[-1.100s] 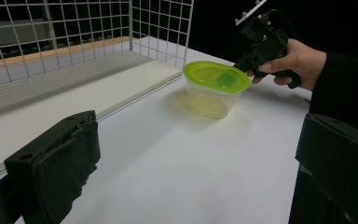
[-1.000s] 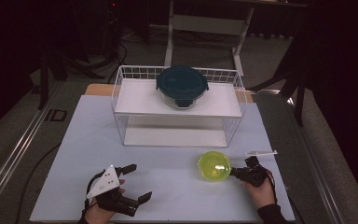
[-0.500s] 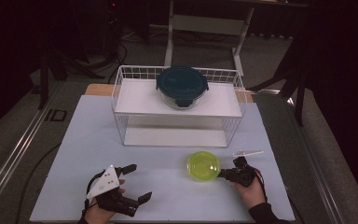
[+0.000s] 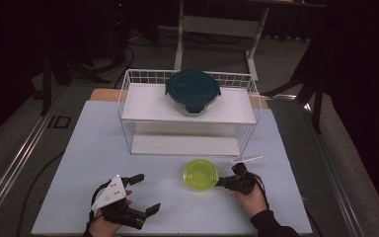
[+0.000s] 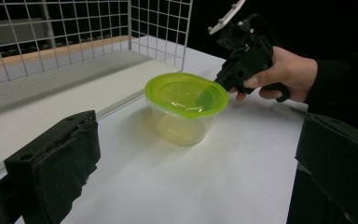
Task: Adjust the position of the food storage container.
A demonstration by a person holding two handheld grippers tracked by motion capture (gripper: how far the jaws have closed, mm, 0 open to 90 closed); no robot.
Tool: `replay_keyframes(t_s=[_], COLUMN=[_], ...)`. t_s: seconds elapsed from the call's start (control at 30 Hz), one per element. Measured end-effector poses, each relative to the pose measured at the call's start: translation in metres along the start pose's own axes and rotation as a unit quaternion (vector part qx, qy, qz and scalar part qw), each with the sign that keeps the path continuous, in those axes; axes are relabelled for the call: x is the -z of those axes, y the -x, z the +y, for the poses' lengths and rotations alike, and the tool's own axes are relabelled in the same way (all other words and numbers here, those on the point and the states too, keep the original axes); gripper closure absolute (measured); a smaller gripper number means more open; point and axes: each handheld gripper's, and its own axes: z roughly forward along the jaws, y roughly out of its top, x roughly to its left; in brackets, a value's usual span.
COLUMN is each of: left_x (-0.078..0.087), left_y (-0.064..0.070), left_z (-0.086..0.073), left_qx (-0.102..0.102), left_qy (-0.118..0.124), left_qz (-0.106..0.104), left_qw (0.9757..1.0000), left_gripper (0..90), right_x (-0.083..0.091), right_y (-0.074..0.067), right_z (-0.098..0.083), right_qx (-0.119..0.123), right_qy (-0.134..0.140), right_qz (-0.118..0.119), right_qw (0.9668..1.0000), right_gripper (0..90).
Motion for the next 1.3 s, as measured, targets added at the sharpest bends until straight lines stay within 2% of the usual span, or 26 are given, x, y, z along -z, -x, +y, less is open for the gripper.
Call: replay_keyframes(t_s=[0.37,0.8,1.0,1.17,1.2,1.3], left_x=[0.001,0.0,0.001,0.0,-0.001,-0.002], left_y=[0.0,0.0,0.0,-0.001,-0.001,-0.005], left_z=[0.0,0.0,0.001,0.003,0.003,0.007], left_qx=[-0.003,-0.003,-0.001,-0.006,-0.004,0.01], left_qy=[0.001,-0.001,-0.002,-0.002,-0.002,-0.011], left_qz=[-0.001,-0.002,0.0,0.0,0.0,-0.006], left_qw=[1.0,1.0,1.0,1.0,1.0,0.9999], left_gripper=[0.0,0.0,0.0,0.0,0.0,0.0], right_x=[-0.017,-0.025,-0.008,0.011,0.016,0.026], right_y=[-0.015,-0.019,-0.015,-0.015,-0.017,-0.024], right_z=[0.01,0.014,0.012,0.009,0.008,0.006], right_qx=[0.019,0.017,0.017,0.024,0.027,0.04], right_qy=[-0.01,-0.013,0.003,0.025,0.031,0.044], right_qz=[0.015,0.02,0.003,-0.014,-0.015,-0.019], right_qw=[0.9997,0.9996,0.9998,0.9993,0.999,0.9981], right_gripper=[90.0,90.0,88.4,78.2,73.5,68.7])
